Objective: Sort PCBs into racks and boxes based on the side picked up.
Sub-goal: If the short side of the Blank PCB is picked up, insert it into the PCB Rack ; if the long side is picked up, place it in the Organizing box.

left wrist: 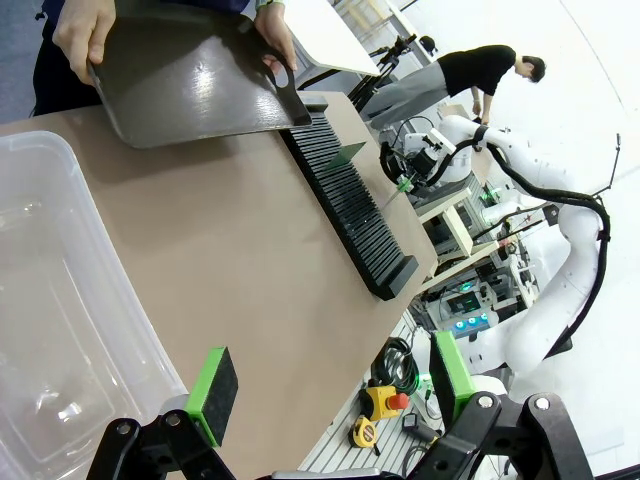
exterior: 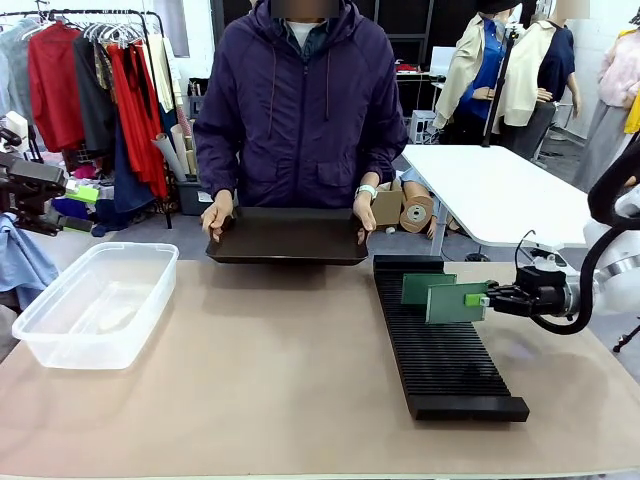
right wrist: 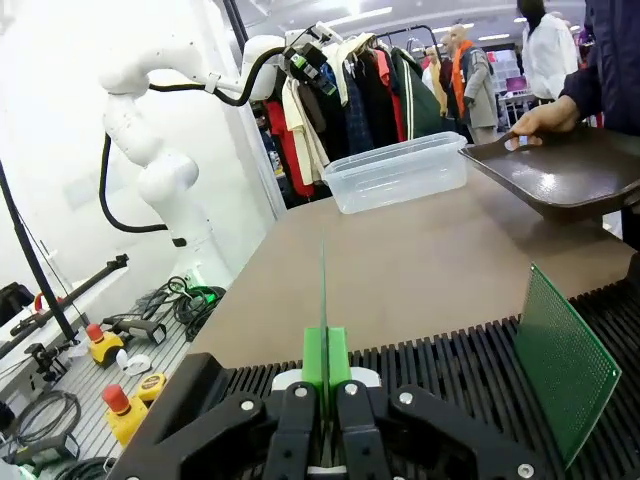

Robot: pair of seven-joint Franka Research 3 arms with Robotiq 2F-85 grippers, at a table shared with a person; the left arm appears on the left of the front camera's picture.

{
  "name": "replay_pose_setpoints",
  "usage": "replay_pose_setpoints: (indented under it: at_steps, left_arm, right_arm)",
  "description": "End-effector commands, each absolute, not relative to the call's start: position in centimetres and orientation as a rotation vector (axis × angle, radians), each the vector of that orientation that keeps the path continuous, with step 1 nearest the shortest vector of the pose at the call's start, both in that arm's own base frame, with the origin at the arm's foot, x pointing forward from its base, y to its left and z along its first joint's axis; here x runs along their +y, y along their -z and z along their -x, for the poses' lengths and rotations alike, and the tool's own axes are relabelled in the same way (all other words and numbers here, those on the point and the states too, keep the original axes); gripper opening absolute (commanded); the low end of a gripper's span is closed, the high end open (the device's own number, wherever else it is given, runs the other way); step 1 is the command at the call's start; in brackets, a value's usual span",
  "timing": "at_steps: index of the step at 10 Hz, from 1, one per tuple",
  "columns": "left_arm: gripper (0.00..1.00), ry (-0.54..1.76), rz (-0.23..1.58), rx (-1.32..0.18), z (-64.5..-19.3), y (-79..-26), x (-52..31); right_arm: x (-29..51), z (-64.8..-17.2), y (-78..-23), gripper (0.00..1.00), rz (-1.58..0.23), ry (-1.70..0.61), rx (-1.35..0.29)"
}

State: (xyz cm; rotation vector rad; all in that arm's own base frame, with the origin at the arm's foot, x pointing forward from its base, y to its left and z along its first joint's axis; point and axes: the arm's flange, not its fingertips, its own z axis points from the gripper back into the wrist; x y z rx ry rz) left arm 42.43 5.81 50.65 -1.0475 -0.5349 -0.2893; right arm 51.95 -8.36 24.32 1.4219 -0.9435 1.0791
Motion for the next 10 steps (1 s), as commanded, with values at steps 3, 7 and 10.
replay_pose_setpoints:
  at_steps: [3, 7, 10]
  left_arm:
    - [1.0, 0.294, 1.055, -0.535, -42.3, -50.8, 5.8]
    - [1.0, 0.294, 1.055, -0.535, -42.3, -50.8, 5.8]
    - [1.0, 0.294, 1.055, -0.535, -42.3, -50.8, 5.8]
  right_arm:
    - [-7.8, -51.0, -23.0, 0.0, -1.363, -1.119, -1.023]
    - [-7.3, -50.4, -22.0, 0.0, -1.319, -1.14, -1.064]
    - [-7.2, -50.3, -21.7, 0.0, -1.296, -1.148, -1.092]
